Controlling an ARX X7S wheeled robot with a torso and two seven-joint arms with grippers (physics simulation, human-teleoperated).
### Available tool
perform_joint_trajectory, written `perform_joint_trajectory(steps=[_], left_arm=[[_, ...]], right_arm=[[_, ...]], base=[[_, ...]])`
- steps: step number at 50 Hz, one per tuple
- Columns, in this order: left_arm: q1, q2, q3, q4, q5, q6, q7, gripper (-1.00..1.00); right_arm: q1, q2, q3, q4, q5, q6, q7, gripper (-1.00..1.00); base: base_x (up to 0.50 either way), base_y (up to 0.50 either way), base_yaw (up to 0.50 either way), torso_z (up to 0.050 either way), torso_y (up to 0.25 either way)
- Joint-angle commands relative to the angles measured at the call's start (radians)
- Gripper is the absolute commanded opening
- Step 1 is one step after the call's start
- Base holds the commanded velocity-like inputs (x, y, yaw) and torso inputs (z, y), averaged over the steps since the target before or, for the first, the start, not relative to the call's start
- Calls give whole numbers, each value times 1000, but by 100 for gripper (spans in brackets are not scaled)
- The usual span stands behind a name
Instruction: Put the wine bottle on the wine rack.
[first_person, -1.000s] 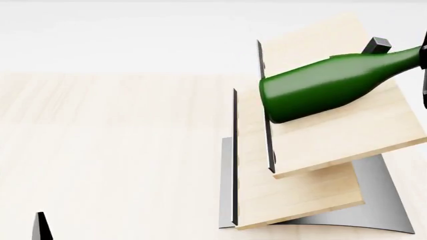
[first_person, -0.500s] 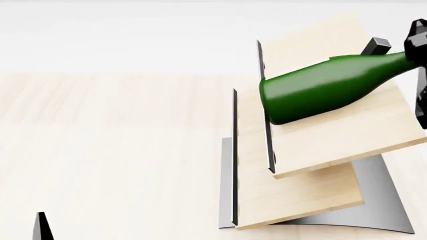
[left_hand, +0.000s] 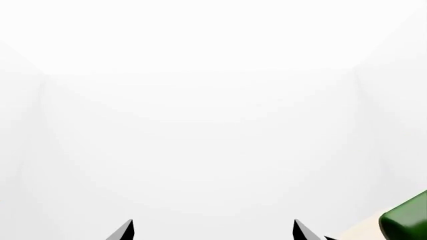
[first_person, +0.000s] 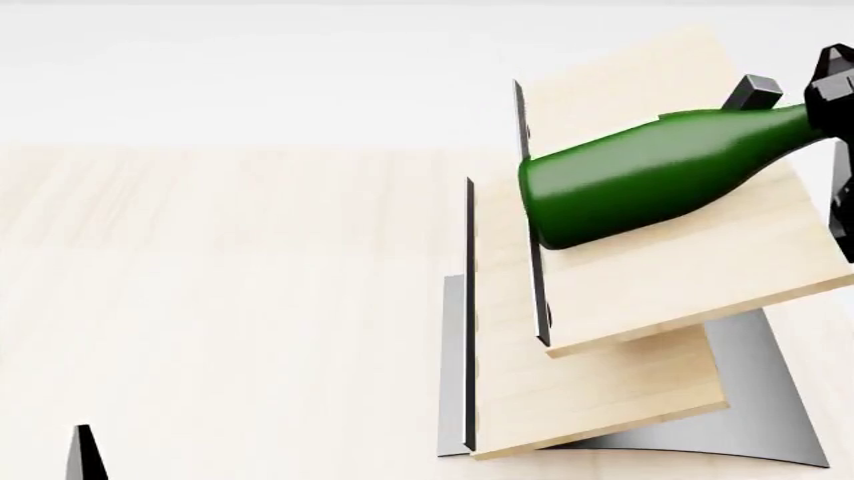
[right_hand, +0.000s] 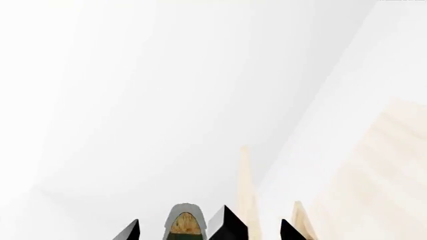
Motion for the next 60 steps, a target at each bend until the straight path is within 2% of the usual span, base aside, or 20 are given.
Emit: perform_joint_trajectory(steps=[1,16,40,48,60], left_arm=[[0,-2,1,1,0,-1,-3,100],[-3,-3,5,0,1,-1,-5,100],[-1,-6,11,4,6,-3,-9,100],[-2,-7,12,3,6,-3,-11,100],[-4,-9,15,2,6,-3,-12,100]], right_arm=[[-22,14,17,-58,7,-13,31,100],[-72,71,76,-166,37,-46,82,100],[-107,121,121,-136,57,-49,31,100],[-189,152,180,-329,76,-114,149,100],[-224,167,212,-353,91,-133,155,100]], base=[[0,0,0,0,0],[0,0,0,0,0],[0,0,0,0,0],[0,0,0,0,0],[0,0,0,0,0]])
